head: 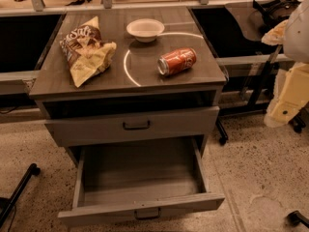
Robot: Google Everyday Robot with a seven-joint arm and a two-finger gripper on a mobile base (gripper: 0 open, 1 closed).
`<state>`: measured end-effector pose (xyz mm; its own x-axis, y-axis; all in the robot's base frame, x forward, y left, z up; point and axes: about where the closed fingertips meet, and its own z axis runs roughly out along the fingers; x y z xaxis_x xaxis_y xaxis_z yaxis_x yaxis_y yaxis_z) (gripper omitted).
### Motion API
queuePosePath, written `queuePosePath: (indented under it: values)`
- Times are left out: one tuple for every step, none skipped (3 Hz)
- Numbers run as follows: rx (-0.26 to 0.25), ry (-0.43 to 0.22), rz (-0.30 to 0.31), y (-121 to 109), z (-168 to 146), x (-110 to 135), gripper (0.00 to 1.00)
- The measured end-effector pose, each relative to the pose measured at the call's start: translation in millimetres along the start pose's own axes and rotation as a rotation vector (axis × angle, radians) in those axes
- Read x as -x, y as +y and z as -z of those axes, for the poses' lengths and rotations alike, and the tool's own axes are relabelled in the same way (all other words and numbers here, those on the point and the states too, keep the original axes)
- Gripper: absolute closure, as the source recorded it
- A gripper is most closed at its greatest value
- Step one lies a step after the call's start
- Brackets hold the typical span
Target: Place coke can into middle drawer
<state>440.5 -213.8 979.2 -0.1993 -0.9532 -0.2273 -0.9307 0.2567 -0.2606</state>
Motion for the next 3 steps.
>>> queuePosePath:
  values:
    - [0.0, 0.0, 0.0, 0, 0, 0, 0.0]
    - [0.034, -0.071, 0.074, -19, -29, 16, 0.0]
    - [0.067, -0.13, 0.146, -37, -58, 32, 0.0]
